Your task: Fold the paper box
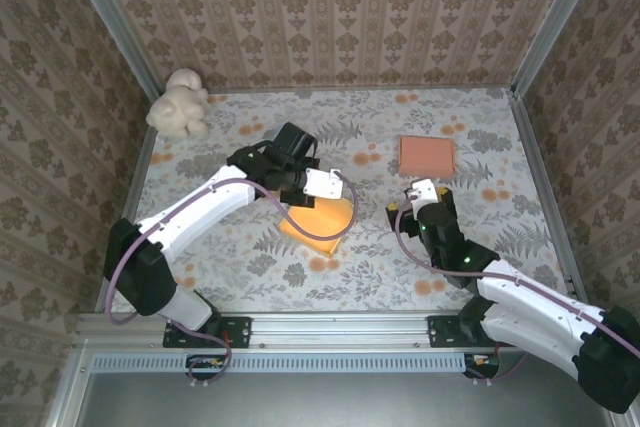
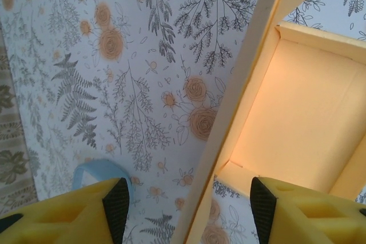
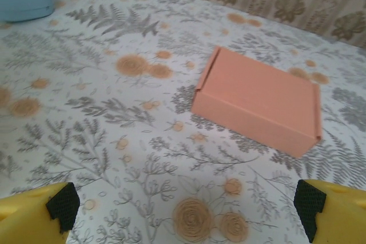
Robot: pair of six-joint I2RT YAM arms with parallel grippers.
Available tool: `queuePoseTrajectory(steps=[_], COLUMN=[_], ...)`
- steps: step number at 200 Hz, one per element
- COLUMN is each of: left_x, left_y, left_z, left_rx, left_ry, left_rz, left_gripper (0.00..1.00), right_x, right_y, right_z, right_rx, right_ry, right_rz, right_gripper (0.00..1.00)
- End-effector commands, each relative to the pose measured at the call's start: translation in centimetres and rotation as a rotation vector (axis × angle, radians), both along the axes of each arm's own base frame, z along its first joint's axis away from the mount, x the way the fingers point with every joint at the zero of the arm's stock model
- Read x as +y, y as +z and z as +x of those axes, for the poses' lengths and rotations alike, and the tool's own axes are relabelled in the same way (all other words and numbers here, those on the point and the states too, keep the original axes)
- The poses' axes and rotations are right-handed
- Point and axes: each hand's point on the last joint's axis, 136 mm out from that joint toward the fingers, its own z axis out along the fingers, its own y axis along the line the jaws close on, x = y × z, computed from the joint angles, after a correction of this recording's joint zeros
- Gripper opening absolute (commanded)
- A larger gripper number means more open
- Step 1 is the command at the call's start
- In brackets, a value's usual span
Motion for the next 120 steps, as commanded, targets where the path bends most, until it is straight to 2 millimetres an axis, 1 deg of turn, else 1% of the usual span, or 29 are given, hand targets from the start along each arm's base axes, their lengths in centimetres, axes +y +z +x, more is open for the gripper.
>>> queuePoseTrajectory(steps=[1,21,35,49,55,66,79,103,120], left_x=[-0.9,-0.7,-0.8,-0.9,-0.8,-0.6,-0.1,0.5,0.7], left_y=[-0.1,-0.7,-1.0,-1.1,-1.1,-1.0,-0.9,-0.6,0.1], left_z=[-0.3,-0.4,-0.6,-0.7,-0.6,-0.9,-1.1,-1.6,-2.0], left_rx=[0.041,0.067,0.083,0.088,0.086,0.091,0.096,0.107,0.112], left_ry=[-0.067,-0.065,-0.061,-0.060,-0.057,-0.060,-0.055,-0.043,-0.042], left_rz=[-0.035,-0.013,-0.014,-0.016,-0.013,-0.004,0.011,0.027,0.016], left_gripper=[0.59,0.55,0.49,0.31,0.20,0.11,0.06,0.00,0.00], right_x=[2.0,2.7,3.0,3.6,3.9,4.6,4.9,5.2,5.1], right_y=[1.9,1.7,1.6,1.7,1.8,1.8,1.8,1.3,0.9], right_z=[0.3,0.1,-0.1,-0.3,-0.4,-0.6,-0.6,-0.3,0.0], right_rx=[-0.020,-0.011,-0.006,-0.003,-0.002,0.001,0.003,-0.001,0.008], right_ry=[0.105,0.149,0.170,0.195,0.209,0.237,0.248,0.247,0.216], right_rz=[0.021,0.022,0.031,0.068,0.089,0.118,0.134,0.153,0.184], right_gripper=[1.00,1.00,1.00,1.00,1.00,1.00,1.00,1.00,1.00])
